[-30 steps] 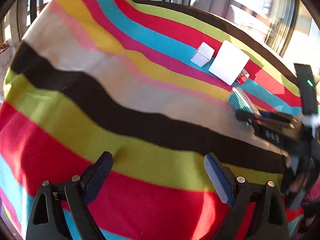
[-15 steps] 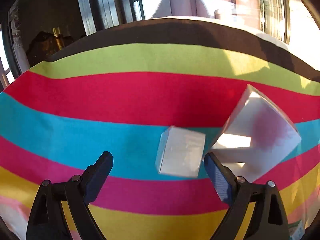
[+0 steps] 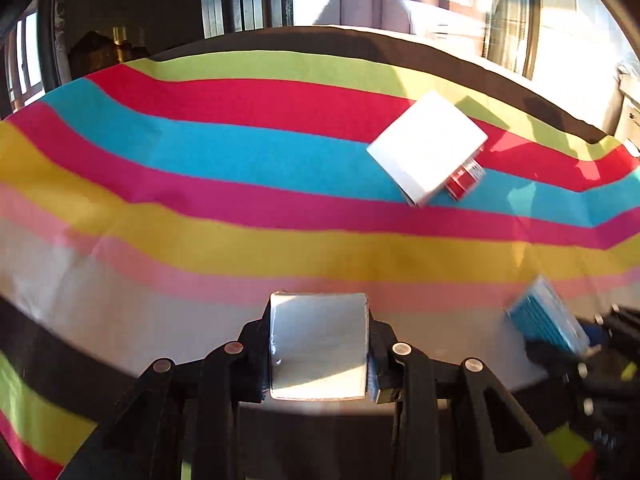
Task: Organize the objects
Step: 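Carry the cube box in the left tool and blue-lettered box in the right tool to the bin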
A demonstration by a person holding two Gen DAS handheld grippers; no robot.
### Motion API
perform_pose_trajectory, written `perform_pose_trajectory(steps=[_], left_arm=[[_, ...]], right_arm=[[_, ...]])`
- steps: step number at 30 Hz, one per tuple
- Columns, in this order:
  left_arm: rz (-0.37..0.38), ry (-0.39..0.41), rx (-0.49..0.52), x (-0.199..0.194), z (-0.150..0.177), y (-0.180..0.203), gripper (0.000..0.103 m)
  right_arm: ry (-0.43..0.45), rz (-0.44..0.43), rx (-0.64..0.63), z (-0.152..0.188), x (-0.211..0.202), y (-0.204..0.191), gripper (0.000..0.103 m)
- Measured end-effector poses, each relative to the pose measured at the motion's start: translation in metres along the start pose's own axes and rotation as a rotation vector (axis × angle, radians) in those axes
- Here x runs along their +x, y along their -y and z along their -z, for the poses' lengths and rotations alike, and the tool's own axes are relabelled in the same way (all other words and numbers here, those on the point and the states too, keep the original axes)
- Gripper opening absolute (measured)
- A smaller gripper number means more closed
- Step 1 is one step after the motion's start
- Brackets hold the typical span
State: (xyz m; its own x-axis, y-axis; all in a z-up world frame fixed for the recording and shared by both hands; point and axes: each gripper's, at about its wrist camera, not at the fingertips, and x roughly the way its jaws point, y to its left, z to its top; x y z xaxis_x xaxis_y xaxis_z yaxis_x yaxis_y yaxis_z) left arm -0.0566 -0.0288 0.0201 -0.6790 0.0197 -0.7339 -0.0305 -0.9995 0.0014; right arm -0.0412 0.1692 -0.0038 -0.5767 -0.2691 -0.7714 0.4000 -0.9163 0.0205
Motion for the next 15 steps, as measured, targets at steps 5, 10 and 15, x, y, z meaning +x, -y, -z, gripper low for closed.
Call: perform_pose_trajectory(steps=[5, 10, 15], left_arm=[[0.026, 0.005, -0.036, -0.05, 0.048, -0.004, 0.035], [0.038, 0.011, -0.102, -0.077, 0.072, -0.011, 0.035], [0.011, -0.007, -0.112, -0.084, 0.087, -0.001, 0.035]], right_arm=[[0.0, -0.002, 0.002, -0.002, 0.003, 0.002, 0.034], [0.0, 0.001, -0.001, -0.002, 0.005, 0.003, 0.034], [0.0, 0.02, -0.012, -0.002, 0.004, 0.0, 0.033]])
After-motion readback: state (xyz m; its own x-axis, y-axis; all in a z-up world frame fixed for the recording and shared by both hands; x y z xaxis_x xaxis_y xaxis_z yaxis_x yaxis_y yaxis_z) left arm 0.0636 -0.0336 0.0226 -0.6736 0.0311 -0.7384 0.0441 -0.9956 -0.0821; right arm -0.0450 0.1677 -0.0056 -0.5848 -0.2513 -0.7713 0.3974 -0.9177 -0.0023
